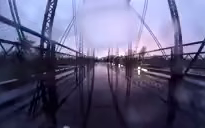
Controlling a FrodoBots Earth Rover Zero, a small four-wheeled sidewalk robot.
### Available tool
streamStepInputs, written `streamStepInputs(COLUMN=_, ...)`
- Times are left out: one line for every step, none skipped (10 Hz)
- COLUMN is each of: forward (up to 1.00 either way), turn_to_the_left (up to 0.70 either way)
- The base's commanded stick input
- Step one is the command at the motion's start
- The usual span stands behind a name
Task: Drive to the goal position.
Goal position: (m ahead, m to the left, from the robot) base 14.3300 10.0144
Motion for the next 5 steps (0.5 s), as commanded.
streamStepInputs(forward=0.7, turn_to_the_left=0.0)
streamStepInputs(forward=0.7, turn_to_the_left=0.0)
streamStepInputs(forward=0.7, turn_to_the_left=0.0)
streamStepInputs(forward=0.7, turn_to_the_left=0.0)
streamStepInputs(forward=0.7, turn_to_the_left=0.0)
